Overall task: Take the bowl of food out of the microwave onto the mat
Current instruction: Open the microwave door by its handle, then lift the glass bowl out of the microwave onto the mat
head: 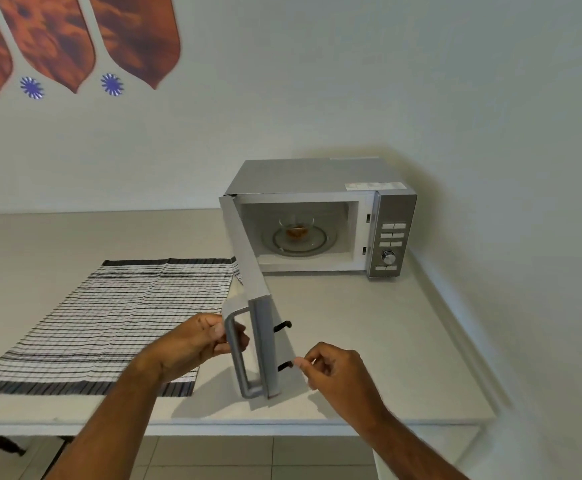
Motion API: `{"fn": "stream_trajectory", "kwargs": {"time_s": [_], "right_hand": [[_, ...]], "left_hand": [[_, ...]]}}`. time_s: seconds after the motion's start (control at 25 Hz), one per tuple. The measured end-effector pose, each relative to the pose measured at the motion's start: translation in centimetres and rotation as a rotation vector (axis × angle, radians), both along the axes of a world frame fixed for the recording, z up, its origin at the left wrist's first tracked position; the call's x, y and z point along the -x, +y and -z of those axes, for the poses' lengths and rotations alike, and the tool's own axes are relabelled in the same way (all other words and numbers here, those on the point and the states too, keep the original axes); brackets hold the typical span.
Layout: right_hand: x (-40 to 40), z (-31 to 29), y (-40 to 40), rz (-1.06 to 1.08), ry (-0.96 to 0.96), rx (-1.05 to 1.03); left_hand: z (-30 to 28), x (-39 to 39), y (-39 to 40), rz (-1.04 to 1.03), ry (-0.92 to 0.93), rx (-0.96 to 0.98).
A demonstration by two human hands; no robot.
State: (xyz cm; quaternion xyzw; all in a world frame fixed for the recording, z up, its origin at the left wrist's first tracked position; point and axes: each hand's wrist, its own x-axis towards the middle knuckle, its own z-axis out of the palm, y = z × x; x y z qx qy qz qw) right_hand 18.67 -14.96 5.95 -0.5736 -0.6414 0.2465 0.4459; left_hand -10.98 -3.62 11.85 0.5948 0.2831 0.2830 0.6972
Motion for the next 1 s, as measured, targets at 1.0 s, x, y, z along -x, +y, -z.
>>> {"fn": "stream_trajectory", "kwargs": {"time_s": [1.0], "right_hand": [[-7.8,5.1,4.2,0.167,-0.073,0.136]], "left_hand": [[-9.1,-2.1,-9.3,-1.121,0.248,-1.232]]}}
